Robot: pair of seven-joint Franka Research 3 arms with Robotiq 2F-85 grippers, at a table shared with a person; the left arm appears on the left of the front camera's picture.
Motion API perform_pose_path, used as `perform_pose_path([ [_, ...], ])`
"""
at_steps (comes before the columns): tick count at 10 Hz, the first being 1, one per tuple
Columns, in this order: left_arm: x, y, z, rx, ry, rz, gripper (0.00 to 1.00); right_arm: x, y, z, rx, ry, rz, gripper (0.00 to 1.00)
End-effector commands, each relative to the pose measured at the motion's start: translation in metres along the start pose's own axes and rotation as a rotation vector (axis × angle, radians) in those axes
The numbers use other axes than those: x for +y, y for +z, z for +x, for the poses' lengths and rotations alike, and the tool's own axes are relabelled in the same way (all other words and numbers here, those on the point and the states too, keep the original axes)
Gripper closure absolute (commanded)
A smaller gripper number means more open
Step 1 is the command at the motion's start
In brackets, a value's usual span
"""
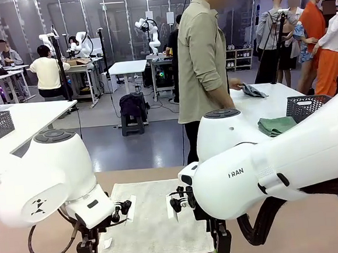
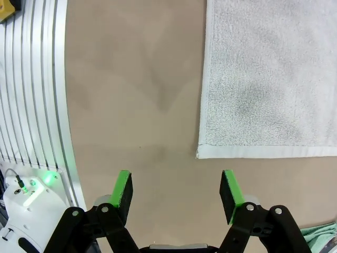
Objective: Fold the towels and place them in the basket.
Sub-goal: When a person lays out a Towel with hook on the table, fold it in half twice.
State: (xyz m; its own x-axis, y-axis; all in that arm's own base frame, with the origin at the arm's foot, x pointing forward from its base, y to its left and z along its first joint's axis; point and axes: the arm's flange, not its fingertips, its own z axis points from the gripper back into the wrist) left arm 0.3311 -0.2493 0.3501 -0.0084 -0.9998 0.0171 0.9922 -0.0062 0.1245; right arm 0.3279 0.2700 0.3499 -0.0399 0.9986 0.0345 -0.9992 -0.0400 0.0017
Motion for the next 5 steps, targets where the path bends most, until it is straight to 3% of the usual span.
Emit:
perform_pose_path([
  [1, -0.006, -0.007, -0.009, -0.002, -0.022, -0.025, 0.0, -0.006, -0.005, 0.004, 0.01, 0.008, 0.009, 0.16],
  [5, -0.014, -0.024, -0.023, -0.016, -0.032, -0.037, 0.0, -0.008, -0.016, 0.012, 0.027, 0.023, 0.001, 0.16],
])
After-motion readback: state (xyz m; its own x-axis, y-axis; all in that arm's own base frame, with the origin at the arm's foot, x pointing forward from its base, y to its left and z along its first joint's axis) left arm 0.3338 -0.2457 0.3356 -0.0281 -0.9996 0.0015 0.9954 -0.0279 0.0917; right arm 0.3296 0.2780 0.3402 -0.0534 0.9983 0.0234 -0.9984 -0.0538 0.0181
